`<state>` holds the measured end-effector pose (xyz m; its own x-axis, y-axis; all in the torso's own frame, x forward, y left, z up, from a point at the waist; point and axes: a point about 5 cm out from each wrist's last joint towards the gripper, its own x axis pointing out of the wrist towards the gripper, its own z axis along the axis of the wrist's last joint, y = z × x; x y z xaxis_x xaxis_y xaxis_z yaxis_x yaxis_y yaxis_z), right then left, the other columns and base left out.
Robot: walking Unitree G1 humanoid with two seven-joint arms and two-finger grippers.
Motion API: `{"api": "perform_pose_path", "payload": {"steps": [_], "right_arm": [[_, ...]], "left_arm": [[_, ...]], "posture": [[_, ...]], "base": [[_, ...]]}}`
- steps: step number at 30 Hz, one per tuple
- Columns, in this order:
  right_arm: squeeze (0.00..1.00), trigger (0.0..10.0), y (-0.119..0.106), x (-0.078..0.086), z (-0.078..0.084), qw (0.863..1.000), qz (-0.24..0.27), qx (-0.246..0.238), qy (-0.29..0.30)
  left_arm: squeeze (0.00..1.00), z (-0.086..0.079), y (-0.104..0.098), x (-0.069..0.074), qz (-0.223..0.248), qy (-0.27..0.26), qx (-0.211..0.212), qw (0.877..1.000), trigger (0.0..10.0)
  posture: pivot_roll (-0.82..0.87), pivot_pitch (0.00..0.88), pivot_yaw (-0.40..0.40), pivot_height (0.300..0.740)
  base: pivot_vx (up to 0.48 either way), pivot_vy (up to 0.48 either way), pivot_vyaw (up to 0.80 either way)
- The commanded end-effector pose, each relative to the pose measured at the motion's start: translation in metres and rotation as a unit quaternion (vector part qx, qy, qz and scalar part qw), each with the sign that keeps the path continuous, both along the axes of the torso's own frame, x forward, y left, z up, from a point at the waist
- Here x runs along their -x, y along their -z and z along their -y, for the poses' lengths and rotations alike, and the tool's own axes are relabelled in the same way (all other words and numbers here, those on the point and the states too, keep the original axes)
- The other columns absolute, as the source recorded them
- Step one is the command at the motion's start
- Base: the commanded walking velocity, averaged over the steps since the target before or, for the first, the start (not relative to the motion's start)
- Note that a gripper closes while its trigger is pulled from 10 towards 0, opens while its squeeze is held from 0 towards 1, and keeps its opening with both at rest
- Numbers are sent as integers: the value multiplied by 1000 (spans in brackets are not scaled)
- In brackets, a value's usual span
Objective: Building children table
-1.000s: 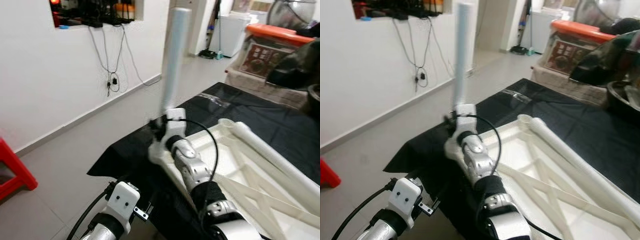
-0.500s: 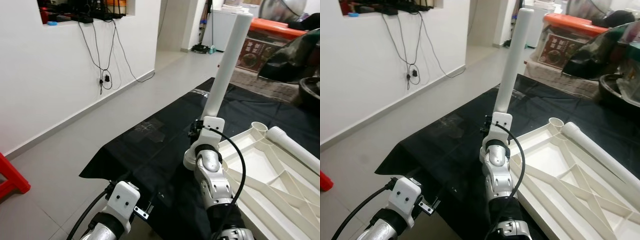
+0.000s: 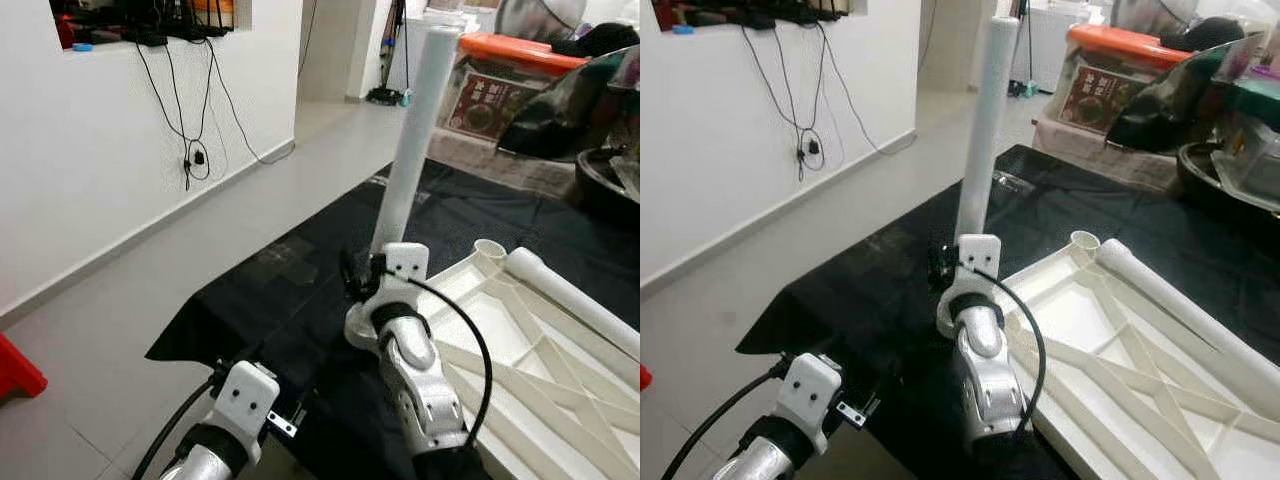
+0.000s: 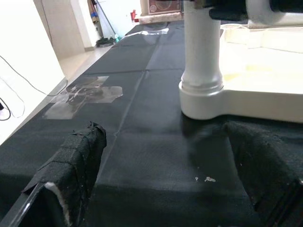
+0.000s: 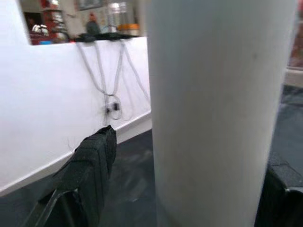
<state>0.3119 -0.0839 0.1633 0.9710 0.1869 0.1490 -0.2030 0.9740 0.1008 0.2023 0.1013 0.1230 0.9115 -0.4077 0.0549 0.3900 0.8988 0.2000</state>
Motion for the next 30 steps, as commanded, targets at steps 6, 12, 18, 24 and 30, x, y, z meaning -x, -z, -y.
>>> {"api": "perform_pose_path", "payload": {"steps": [6, 12, 18, 24, 30], "right_arm": [[0, 10000, 18, 22, 17, 996, -48, 0, -76], [0, 10000, 23, 27, 31, 997, -57, 9, -59], [0, 10000, 24, 40, 54, 998, -67, 14, 11], [0, 10000, 27, 56, 60, 997, -76, 29, 19], [0, 10000, 26, 58, 63, 996, -83, 29, 11]], "left_arm": [[0, 0, 3, -2, -11, -1, 3, 1000, 10000], [0, -1, 4, -2, -12, -1, 3, 1000, 10000], [0, -1, 4, -2, -13, -2, 1, 1000, 10000], [0, -2, 5, -3, -15, -2, 1, 1000, 10000], [0, -2, 6, -3, -16, -1, -1, 1000, 10000]], "posture": [[210, 0, -109, 740], [209, 0, -110, 740], [205, 0, -104, 740], [199, 0, -101, 740], [202, 0, -106, 740]], "base": [[0, 0, 0], [0, 0, 0], [0, 0, 0], [0, 0, -649], [0, 0, -775]]}}
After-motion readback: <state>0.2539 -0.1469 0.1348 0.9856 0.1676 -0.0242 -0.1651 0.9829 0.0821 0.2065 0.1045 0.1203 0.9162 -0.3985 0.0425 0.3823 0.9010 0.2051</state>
